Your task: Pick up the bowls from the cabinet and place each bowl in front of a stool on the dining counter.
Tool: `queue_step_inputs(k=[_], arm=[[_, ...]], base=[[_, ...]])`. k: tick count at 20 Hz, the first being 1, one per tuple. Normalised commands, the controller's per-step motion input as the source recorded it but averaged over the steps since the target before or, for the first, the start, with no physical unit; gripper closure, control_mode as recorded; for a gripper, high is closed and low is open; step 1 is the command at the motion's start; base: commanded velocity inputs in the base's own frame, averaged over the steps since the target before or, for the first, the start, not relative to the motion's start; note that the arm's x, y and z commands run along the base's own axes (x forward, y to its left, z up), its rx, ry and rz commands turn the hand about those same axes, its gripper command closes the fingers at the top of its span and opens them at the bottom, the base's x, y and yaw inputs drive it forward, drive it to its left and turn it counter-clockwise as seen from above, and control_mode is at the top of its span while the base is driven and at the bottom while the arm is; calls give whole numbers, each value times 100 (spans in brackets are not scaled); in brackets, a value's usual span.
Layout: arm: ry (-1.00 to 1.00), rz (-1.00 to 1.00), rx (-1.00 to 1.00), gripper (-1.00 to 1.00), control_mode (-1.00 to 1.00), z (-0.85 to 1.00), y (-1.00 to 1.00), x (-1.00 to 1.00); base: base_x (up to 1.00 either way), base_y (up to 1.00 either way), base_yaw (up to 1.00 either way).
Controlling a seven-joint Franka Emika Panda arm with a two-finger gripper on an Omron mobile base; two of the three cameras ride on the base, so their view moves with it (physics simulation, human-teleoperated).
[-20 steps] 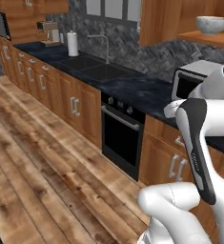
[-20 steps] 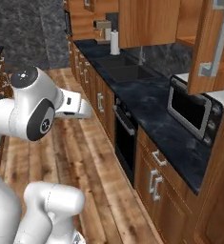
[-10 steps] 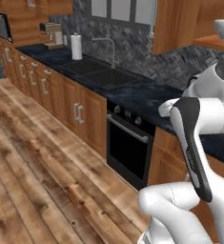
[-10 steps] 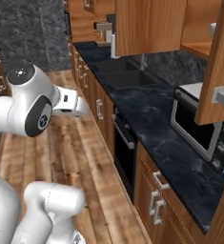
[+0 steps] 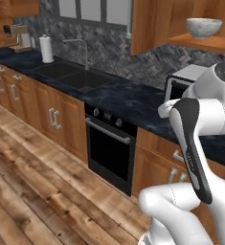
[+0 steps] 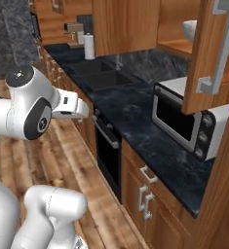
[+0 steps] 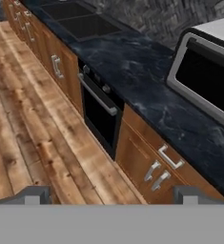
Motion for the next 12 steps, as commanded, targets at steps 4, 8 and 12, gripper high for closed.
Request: queue_step_inputs(k=[4, 8, 12], arm=[[0, 0, 0, -100, 100, 0, 0, 0], [0, 0, 0, -100, 100, 0, 0, 0], [0, 0, 0, -100, 100, 0, 0, 0]], base=[[26, 0, -40], [34, 0, -42], [44, 1, -43]])
